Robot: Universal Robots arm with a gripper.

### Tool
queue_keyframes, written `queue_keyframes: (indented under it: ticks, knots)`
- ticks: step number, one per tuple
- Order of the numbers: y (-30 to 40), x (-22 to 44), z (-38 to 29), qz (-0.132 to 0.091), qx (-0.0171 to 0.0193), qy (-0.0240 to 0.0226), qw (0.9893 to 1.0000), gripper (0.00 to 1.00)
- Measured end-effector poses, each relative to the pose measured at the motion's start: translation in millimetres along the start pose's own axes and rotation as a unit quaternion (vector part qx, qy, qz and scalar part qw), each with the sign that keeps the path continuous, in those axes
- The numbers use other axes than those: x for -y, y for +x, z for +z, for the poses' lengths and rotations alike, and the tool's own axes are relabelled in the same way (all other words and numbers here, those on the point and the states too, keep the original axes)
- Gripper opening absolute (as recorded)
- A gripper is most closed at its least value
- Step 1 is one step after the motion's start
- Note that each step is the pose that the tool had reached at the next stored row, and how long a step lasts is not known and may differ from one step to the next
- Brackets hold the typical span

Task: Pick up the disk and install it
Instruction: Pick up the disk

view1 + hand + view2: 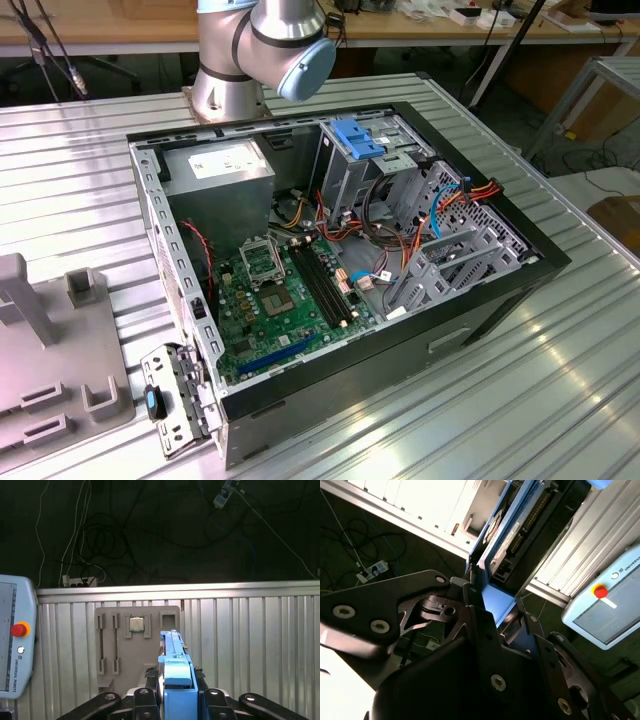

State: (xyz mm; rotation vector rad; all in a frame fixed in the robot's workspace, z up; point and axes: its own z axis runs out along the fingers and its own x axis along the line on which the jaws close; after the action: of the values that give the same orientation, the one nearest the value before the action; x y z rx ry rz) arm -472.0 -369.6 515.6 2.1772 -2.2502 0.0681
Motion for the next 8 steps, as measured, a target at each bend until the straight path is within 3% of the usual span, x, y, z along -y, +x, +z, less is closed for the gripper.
queue_keyframes:
  ticks: [8]
  knots:
    - [0.8,2.0,-23.1,0.0,0.0,-0.0002,1.0,0.37]
